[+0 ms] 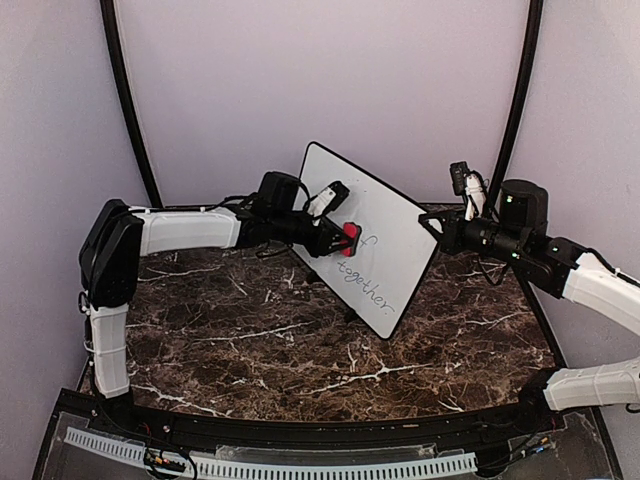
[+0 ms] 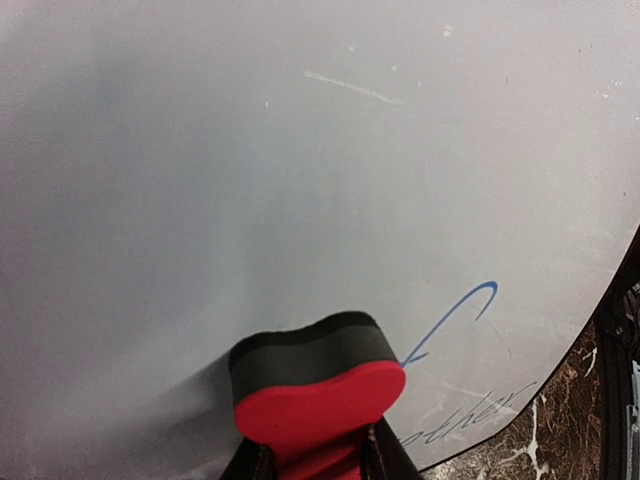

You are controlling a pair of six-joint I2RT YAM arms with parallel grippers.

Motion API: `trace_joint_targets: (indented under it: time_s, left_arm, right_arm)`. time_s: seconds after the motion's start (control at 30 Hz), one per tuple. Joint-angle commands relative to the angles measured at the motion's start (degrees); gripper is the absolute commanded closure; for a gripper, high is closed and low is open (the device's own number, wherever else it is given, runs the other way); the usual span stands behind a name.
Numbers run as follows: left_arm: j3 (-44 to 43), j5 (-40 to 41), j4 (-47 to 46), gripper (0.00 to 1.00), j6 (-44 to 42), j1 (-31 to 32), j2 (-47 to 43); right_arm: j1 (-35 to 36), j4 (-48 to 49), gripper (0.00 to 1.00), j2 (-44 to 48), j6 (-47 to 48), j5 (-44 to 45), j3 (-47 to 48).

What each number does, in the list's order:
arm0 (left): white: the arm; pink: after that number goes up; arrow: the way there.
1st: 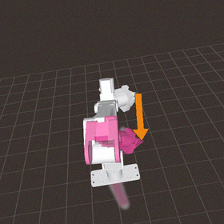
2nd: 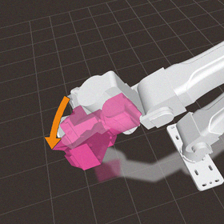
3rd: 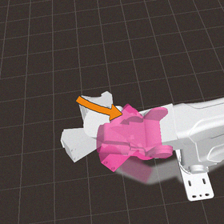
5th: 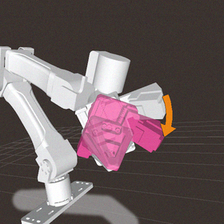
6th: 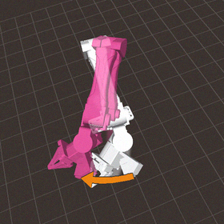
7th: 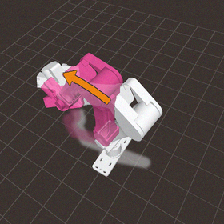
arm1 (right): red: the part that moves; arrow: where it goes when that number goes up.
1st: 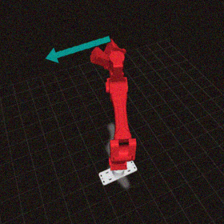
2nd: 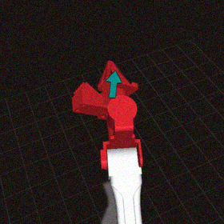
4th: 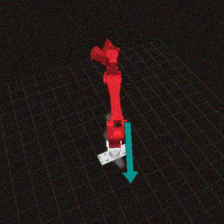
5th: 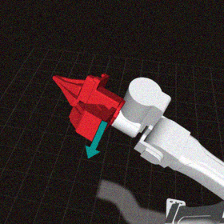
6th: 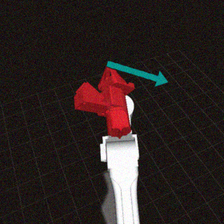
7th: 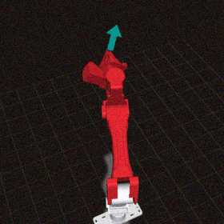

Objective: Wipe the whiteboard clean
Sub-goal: Erase the center of the whiteboard.

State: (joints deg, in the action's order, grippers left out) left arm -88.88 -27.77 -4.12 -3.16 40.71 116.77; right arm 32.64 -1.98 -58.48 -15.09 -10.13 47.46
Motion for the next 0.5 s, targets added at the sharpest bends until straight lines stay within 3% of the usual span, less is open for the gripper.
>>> trace_joint_targets:
  time_s: [0.0,0.17,0.47]
  left_arm:
    - [-5.3,-0.3,-3.0,0.84,0.5,-1.8,1.1]
    - [-3.5,-2.5,-2.5,0.84,1.2,-1.8,1.4]
    - [11.7,-3.2,-6.7,0.85,-0.2,-0.8,0.4]
  right_arm:
    - [2.5,-5.2,1.0,-1.0,6.5,-8.9,-1.5]
    - [2.5,-5.0,1.0,-1.4,6.4,-8.9,-1.3]
    - [2.5,-5.1,1.0,-1.4,6.4,-9.0,-1.4]
